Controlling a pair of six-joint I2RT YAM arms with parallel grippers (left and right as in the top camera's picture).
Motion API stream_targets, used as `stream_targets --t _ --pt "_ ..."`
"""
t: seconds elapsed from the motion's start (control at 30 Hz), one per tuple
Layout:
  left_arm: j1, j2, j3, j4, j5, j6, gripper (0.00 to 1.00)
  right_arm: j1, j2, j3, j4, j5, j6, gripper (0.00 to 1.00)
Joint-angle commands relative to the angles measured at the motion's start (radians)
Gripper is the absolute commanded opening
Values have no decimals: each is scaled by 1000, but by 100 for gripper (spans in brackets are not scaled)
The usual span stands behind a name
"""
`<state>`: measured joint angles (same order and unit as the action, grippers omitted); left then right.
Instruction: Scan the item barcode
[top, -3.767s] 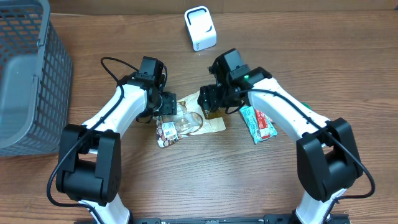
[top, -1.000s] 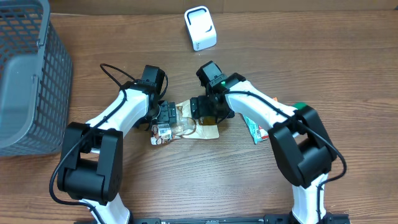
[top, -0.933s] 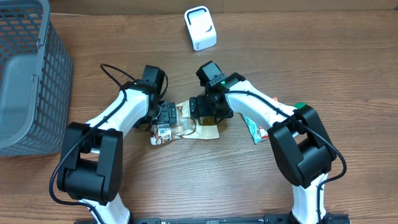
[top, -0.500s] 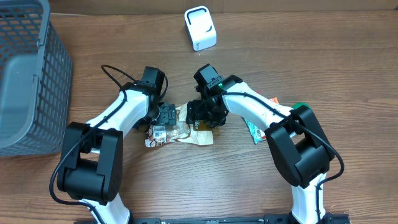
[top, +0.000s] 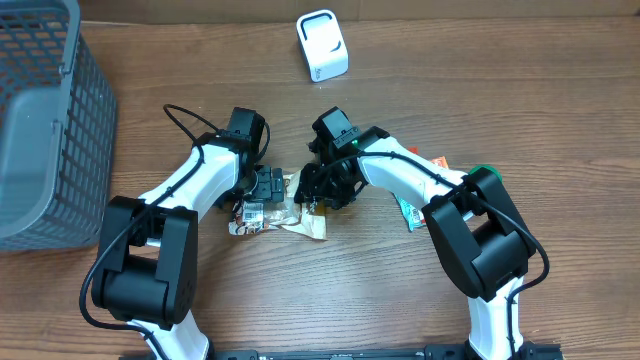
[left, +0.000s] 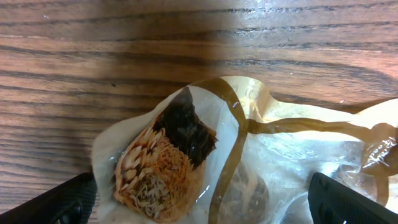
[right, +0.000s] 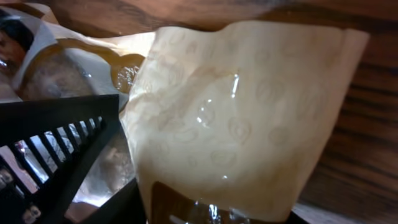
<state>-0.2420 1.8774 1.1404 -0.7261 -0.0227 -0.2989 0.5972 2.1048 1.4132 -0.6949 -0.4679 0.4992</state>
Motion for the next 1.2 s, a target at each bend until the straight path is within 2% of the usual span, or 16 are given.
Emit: stream_targets --t 0.0,0.07,0.2,0.37,0.53,0.7,0.9,1.17 --pt "0 -1 -16 6 21 23 100 8 18 -22 34 18 -2 46" --pt "0 -1 -16 5 20 23 100 8 18 -27 48 18 -2 41" --pt "2 -9 -3 18 15 30 100 -9 6 -26 55 18 -43 22" --pt "14 -61 68 19 12 31 100 -48 -63 -26 55 18 -118 18" --pt "44 -149 156 20 11 30 100 -72 -158 -26 48 18 -241 5" --pt "109 -241 236 24 -12 29 100 -81 -258 -26 61 22 -372 4" --pt "203 -280 264 72 -197 47 100 -102 -382 -25 93 72 -399 4" --pt "332 -278 264 95 -183 83 100 -146 -434 -23 127 75 -505 4"
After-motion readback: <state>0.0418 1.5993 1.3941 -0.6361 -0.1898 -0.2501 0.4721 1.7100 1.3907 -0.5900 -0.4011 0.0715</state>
